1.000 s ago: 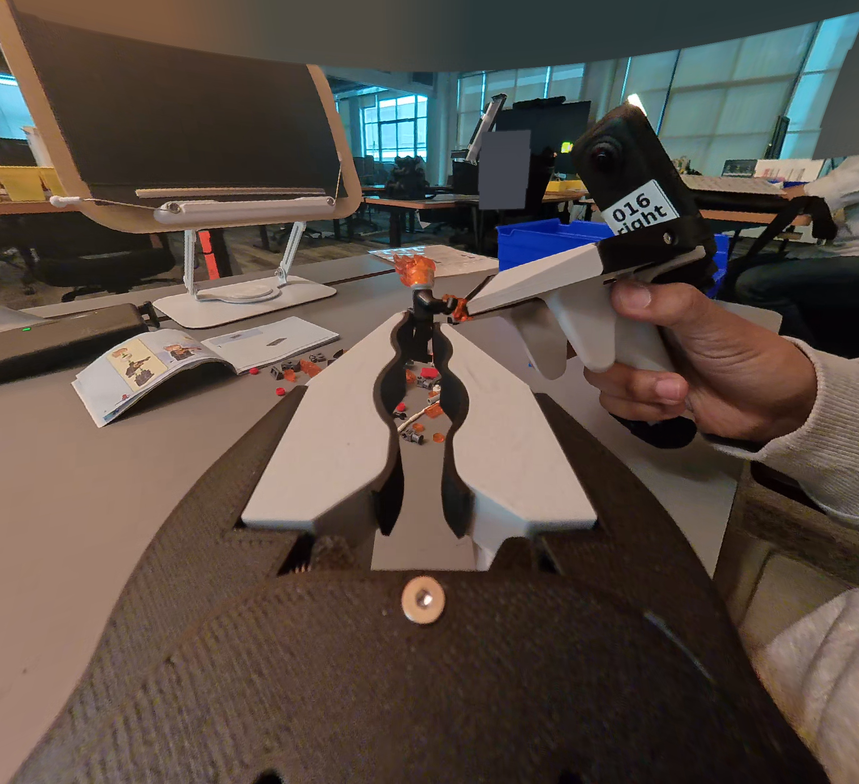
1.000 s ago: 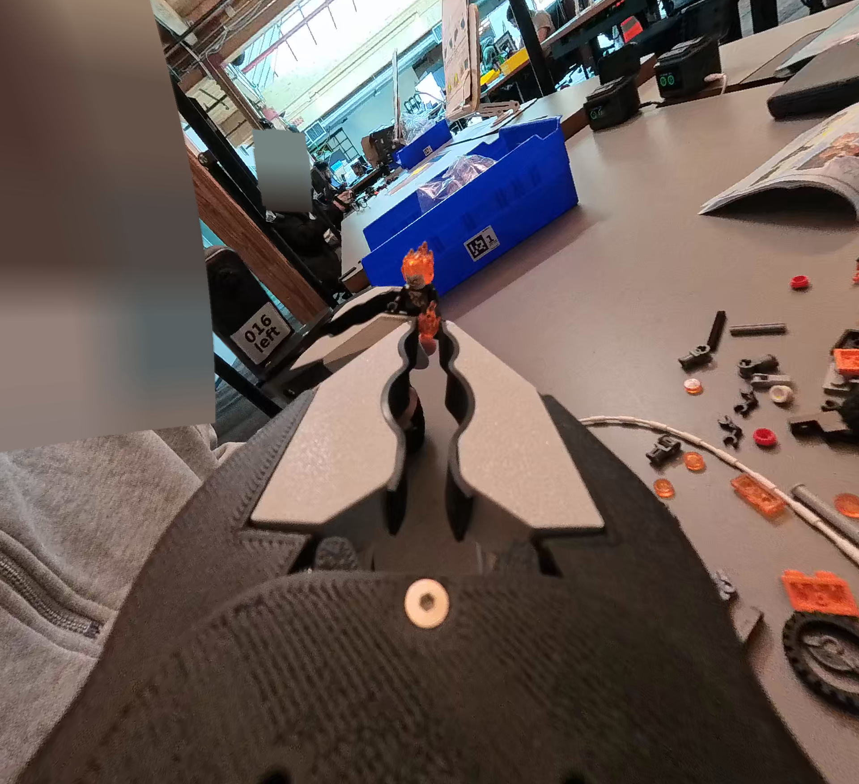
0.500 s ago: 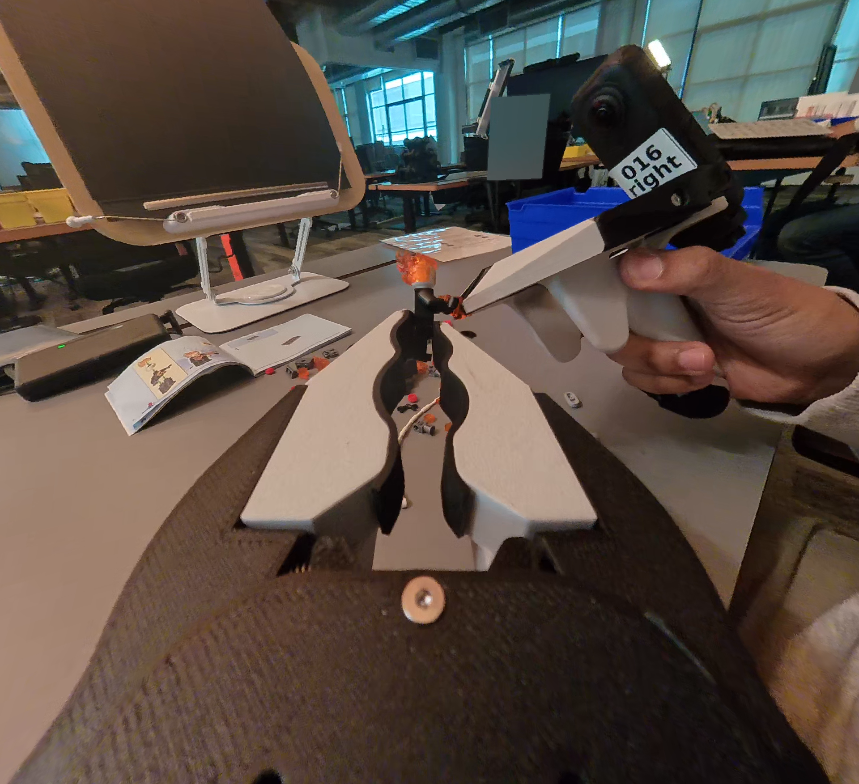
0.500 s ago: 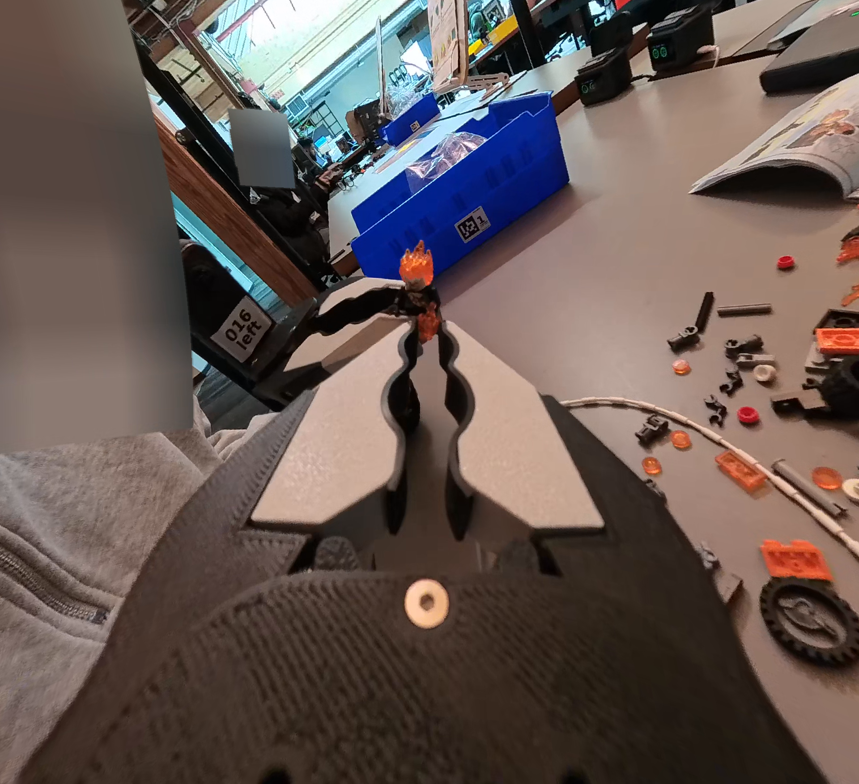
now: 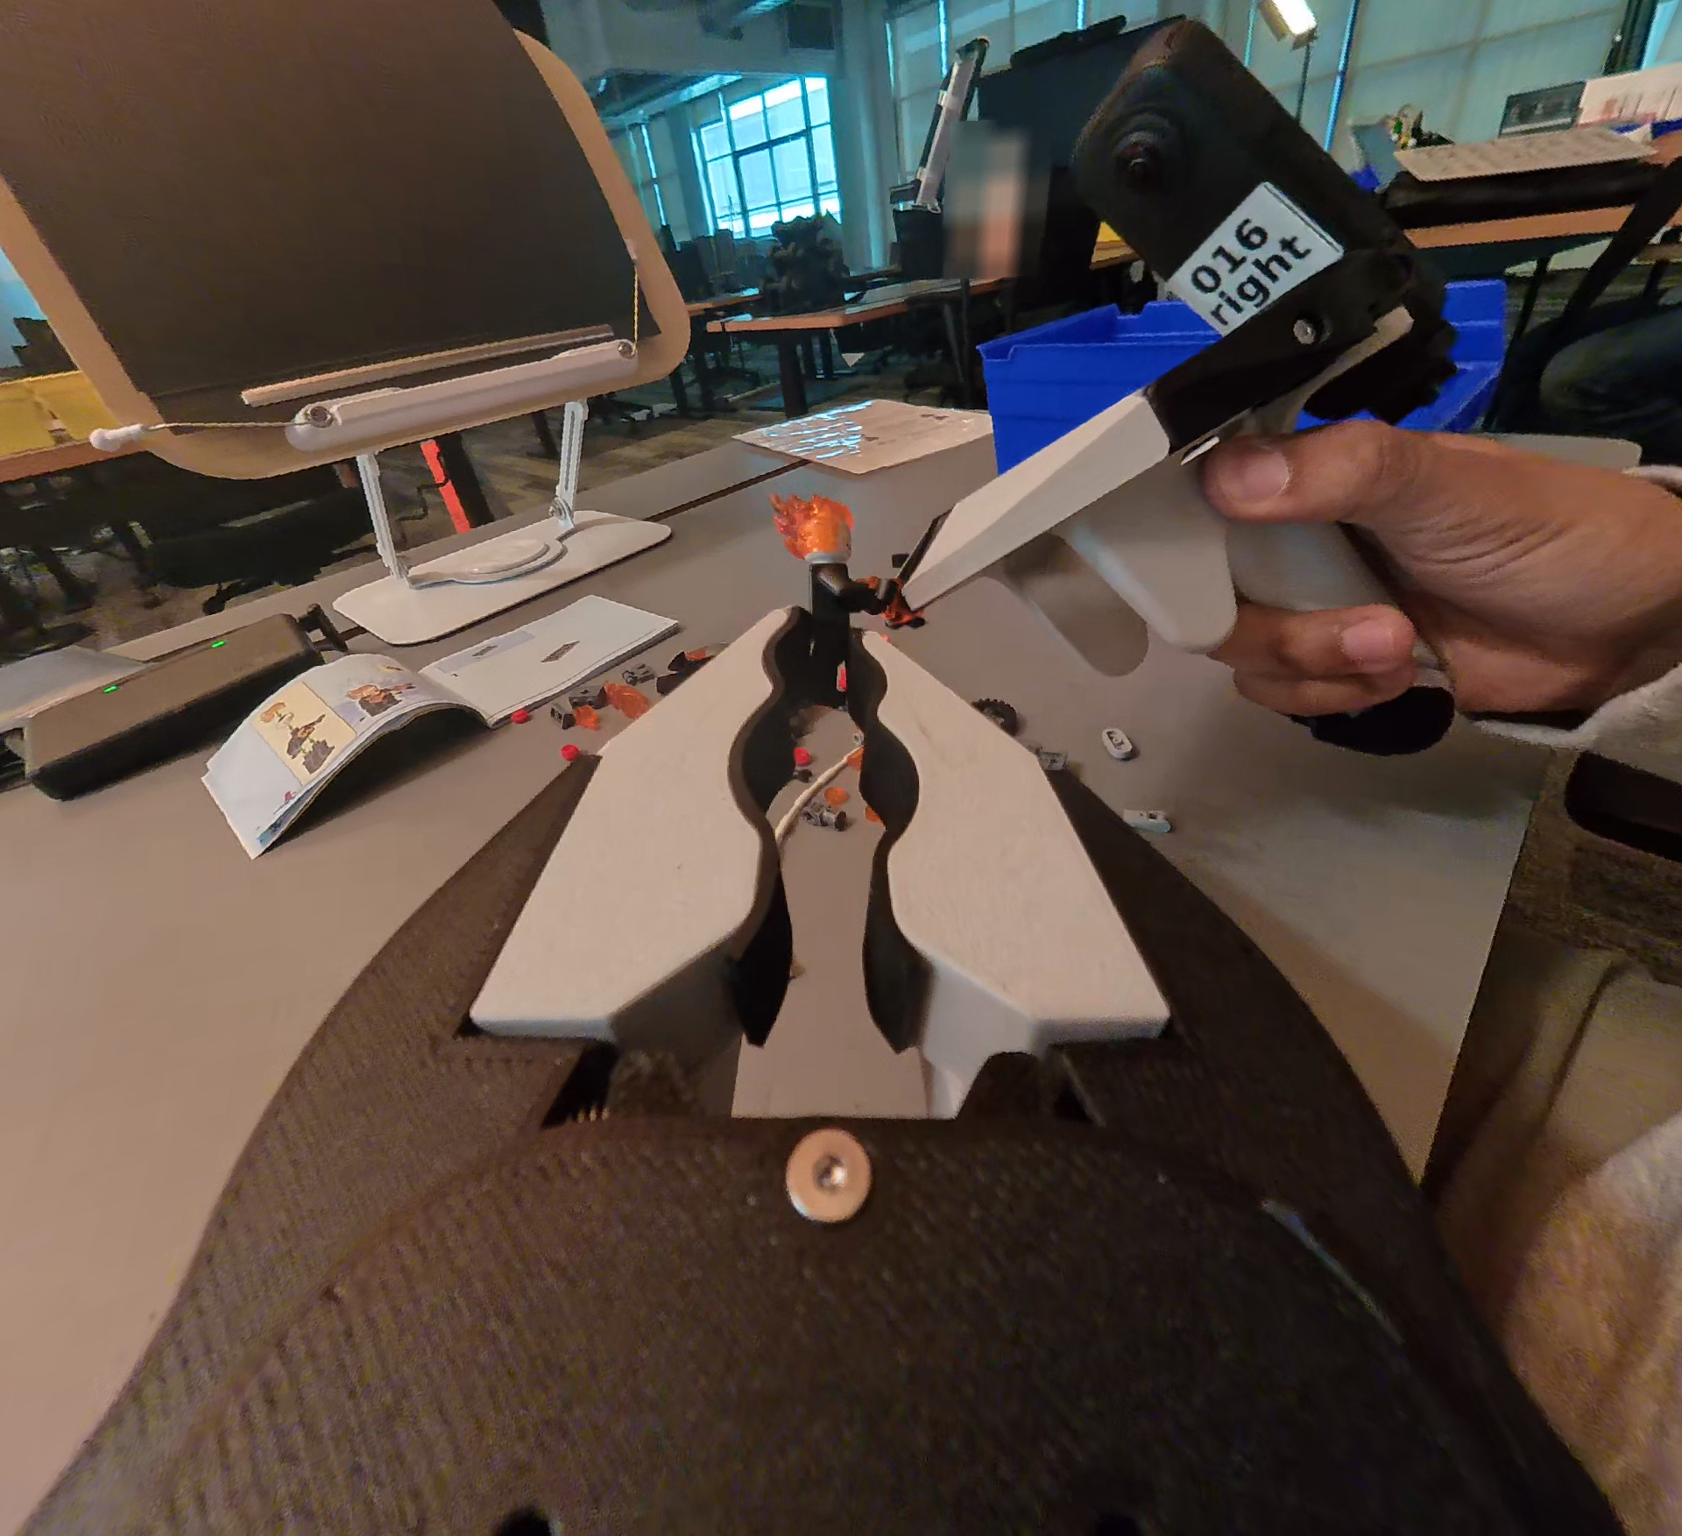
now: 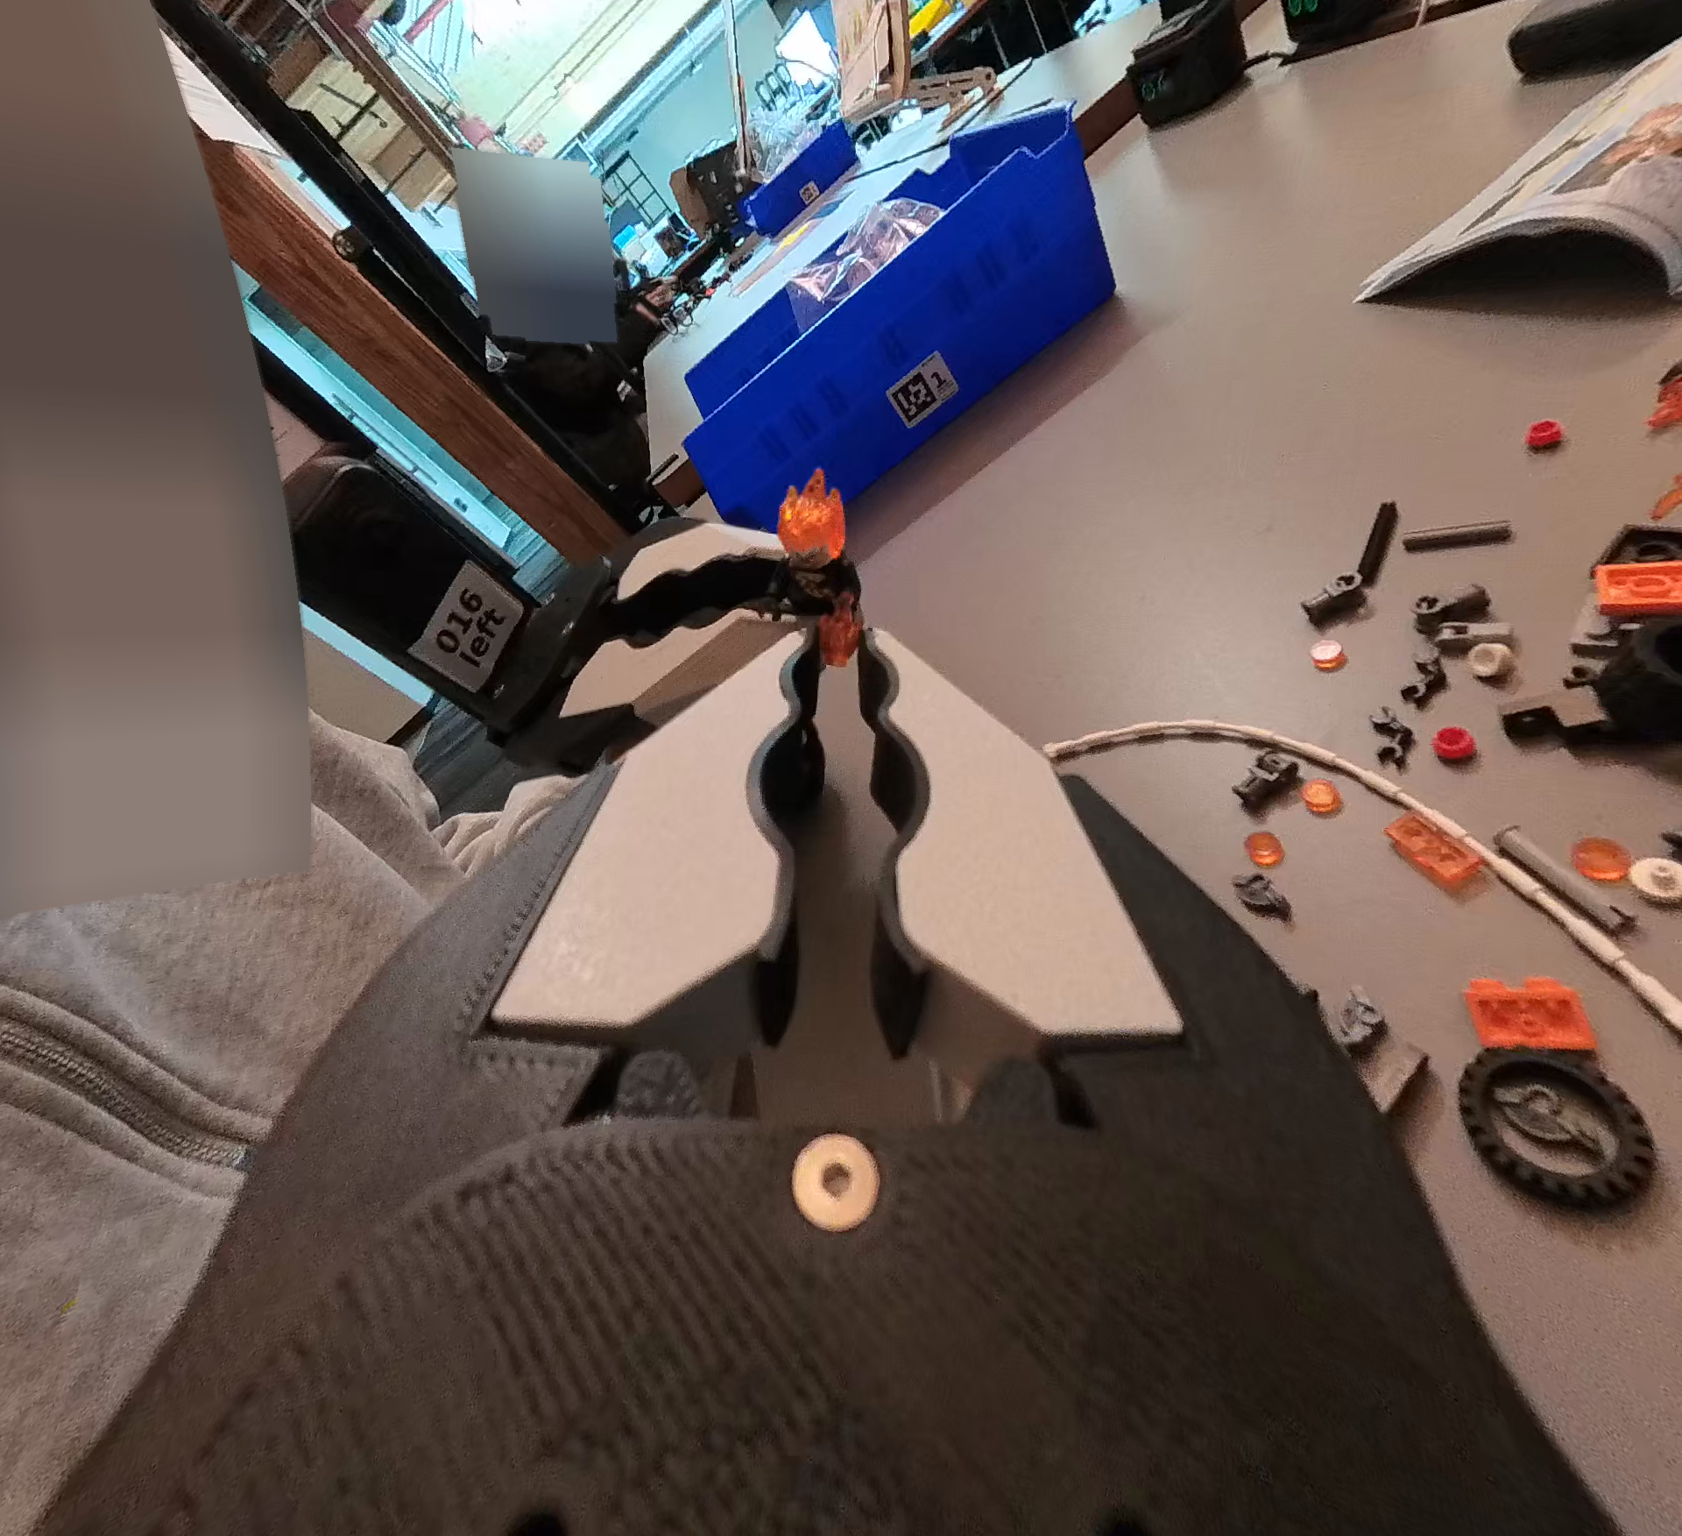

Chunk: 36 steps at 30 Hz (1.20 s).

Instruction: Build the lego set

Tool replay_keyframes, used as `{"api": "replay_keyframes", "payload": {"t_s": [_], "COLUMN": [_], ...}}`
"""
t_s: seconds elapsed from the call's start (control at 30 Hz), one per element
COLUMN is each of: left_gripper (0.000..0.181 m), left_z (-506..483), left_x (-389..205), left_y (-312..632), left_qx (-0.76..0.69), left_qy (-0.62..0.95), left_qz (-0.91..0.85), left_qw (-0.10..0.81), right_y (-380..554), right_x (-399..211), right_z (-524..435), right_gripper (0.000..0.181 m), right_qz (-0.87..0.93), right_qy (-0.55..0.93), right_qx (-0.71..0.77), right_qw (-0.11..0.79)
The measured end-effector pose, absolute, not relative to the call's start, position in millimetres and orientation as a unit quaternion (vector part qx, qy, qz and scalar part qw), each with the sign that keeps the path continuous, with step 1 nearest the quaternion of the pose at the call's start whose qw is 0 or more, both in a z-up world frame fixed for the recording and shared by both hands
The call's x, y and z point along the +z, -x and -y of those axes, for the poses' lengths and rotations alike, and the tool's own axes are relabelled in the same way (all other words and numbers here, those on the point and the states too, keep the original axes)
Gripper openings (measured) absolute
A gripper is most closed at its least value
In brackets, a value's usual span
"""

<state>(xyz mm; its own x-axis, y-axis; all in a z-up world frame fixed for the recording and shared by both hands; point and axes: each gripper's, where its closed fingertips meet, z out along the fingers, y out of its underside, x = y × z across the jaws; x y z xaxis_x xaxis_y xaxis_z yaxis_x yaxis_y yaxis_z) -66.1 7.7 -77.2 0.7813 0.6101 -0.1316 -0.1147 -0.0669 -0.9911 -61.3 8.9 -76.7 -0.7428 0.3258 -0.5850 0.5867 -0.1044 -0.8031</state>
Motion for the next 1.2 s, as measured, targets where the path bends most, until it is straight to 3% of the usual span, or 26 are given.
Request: {"api": "replay_keyframes", "payload": {"t_s": [0.4, 1.2], "left_gripper": [0.005, 0.005], "left_z": [-17.0, -21.6], "left_x": [-87.6, -97.6], "left_y": [62.6, 60.3], "left_qx": [0.291, 0.301], "left_qy": [0.709, 0.736], "left_qz": [0.154, 0.134], "left_qw": [0.624, 0.591], "right_y": [57.3, 60.4], "right_x": [-88.3, -100.2], "right_z": [-17.3, -16.8], "right_gripper": [0.006, 0.006], "right_qz": [-0.68, -0.69], "right_qy": [-0.357, -0.355], "right_qx": [-0.62, -0.61], "right_qw": [0.16, 0.157]}}
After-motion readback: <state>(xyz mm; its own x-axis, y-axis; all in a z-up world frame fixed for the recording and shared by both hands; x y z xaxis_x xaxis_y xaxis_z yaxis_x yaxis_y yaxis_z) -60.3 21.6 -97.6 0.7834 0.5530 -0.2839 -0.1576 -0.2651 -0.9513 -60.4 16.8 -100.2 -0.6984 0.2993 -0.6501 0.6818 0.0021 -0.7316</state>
